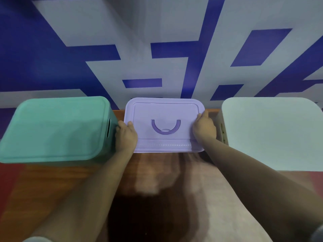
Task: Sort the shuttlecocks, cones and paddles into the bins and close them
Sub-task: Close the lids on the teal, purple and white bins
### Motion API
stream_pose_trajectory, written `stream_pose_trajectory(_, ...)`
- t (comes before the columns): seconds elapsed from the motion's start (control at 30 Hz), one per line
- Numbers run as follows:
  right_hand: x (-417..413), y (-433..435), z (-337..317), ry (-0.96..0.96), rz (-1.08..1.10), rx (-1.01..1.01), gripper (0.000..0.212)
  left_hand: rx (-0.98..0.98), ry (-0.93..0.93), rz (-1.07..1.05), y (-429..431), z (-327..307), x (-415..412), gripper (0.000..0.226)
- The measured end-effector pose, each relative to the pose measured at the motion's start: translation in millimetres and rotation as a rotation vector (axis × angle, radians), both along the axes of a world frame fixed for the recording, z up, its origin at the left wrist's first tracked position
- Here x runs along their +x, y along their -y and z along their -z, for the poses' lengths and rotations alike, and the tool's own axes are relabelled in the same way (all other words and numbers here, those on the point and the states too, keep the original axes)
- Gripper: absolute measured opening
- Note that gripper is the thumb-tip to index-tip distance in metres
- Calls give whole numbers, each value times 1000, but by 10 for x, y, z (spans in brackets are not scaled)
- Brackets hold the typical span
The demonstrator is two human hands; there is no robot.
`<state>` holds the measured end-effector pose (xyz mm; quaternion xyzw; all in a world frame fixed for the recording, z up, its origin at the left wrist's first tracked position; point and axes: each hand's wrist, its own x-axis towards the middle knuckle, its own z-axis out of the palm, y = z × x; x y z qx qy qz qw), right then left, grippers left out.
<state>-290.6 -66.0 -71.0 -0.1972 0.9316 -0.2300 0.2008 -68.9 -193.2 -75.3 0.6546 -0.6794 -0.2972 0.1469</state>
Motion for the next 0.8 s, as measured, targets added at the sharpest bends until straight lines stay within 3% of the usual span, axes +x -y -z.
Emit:
stream_pose_trajectory(0.17,41,-66,123,-113,-5,13,48,-89,22,44,1,74,17,41)
stream_pose_trajectory(0.37,43,-107,127,-113,-90,-14,53,-63,-63,139,-72,166,194,49)
stream_pose_trajectory(0.67,60,-88,85,-133,-79,8,52,-132,-5,105,-71,207,154,48)
stream_pose_trajectory(0.8,65,-124,96,-118,-69,-127,45,-113,4,140,-66,186,167,47)
